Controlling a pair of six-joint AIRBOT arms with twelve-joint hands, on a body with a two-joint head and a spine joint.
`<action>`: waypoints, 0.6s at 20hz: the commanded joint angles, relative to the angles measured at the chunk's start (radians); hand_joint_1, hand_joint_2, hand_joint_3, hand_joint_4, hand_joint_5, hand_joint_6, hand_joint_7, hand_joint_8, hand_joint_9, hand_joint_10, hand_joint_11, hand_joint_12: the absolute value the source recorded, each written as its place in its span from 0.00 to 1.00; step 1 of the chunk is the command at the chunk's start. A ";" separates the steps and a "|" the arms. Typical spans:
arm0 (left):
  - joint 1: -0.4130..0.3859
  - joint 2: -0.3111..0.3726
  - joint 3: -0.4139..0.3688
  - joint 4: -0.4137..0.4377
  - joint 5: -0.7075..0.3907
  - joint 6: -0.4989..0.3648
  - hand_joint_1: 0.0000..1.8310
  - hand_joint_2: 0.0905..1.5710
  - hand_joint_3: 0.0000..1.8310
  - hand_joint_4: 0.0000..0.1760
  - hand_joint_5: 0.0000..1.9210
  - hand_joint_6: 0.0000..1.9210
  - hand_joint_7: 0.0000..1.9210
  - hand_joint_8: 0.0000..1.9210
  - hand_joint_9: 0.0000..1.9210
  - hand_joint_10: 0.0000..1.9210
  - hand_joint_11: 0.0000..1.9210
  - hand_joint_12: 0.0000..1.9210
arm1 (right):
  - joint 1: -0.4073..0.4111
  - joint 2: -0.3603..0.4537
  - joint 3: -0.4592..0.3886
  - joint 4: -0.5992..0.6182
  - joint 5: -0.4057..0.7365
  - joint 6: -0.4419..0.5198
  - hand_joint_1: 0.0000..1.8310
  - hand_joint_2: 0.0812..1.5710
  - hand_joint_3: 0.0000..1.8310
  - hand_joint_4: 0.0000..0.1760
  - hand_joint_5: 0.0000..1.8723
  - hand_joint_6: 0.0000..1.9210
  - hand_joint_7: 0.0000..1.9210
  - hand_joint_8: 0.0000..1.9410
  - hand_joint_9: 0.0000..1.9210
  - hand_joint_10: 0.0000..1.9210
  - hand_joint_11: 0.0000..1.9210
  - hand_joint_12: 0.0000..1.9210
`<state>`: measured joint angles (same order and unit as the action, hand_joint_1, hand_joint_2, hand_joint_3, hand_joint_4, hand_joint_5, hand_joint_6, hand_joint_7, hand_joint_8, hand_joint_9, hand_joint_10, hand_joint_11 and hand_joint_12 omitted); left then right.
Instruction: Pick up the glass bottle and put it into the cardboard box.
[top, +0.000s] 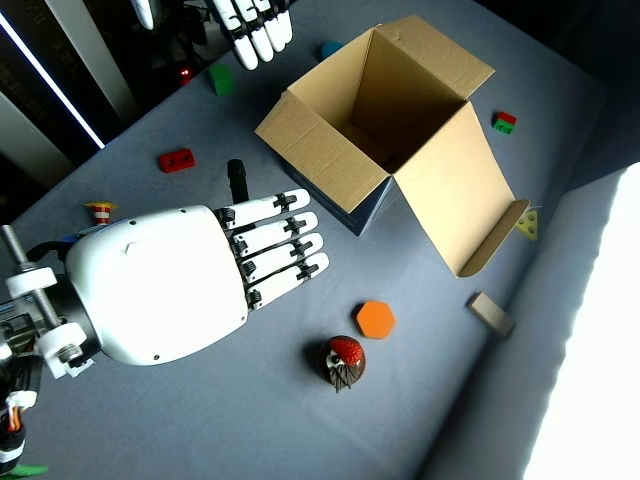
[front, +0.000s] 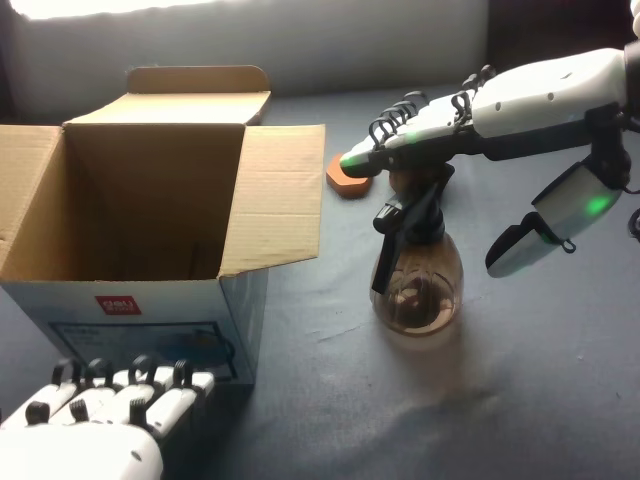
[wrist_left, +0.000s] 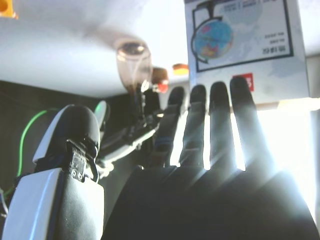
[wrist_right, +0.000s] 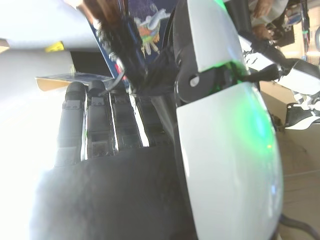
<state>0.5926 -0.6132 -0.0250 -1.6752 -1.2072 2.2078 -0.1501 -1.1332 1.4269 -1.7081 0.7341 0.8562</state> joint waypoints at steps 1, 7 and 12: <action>0.000 -0.008 0.002 0.098 -0.054 -0.019 0.02 0.77 0.00 0.00 0.04 0.00 0.03 0.00 0.03 0.00 0.00 0.15 | 0.027 0.012 -0.002 0.062 0.001 0.010 0.58 0.62 0.01 0.00 0.00 0.00 0.00 0.00 0.00 0.00 0.00 0.00; 0.063 -0.045 0.000 0.175 -0.113 -0.090 0.02 0.77 0.00 0.00 0.04 0.00 0.04 0.00 0.03 0.00 0.00 0.15 | 0.109 0.007 -0.008 -0.096 0.013 0.011 0.58 0.62 0.01 0.00 0.00 0.00 0.00 0.00 0.00 0.00 0.00 0.00; 0.106 -0.073 0.005 0.227 -0.139 -0.149 0.02 0.77 0.00 0.00 0.04 0.00 0.03 0.00 0.03 0.00 0.00 0.13 | 0.104 0.011 -0.037 -0.197 0.051 0.000 0.58 0.62 0.01 0.00 0.00 0.00 0.00 0.00 0.01 0.00 0.00 0.00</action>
<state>0.7040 -0.6838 -0.0227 -1.5375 -1.3003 2.0659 -0.0540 -1.1294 1.3918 -1.9671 0.7914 0.8558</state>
